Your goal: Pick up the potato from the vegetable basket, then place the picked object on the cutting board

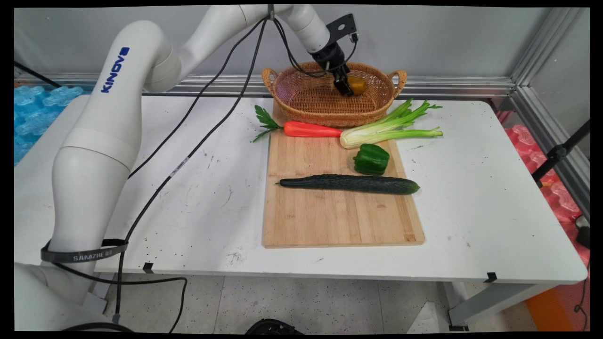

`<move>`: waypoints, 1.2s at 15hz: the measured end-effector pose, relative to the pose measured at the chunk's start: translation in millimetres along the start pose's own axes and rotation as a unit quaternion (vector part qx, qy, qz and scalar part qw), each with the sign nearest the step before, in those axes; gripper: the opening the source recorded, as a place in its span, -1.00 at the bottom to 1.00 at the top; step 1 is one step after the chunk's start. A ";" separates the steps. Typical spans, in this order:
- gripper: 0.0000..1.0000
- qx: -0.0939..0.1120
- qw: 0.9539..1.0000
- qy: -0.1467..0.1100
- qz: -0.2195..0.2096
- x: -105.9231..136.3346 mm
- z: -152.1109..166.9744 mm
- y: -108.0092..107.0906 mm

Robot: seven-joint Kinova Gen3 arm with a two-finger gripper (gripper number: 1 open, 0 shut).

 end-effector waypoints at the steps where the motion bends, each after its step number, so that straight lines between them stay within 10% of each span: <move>1: 1.00 0.001 1.000 0.002 -0.002 -1.2 1.9 -0.1; 5: 1.00 0.005 1.000 0.010 -0.009 -4.5 8.6 -0.5; 6: -1.00 0.006 1.000 0.012 -0.010 -5.2 10.0 -0.3; 18: -1.00 -0.001 1.000 0.013 -0.019 -3.8 -0.8 13.5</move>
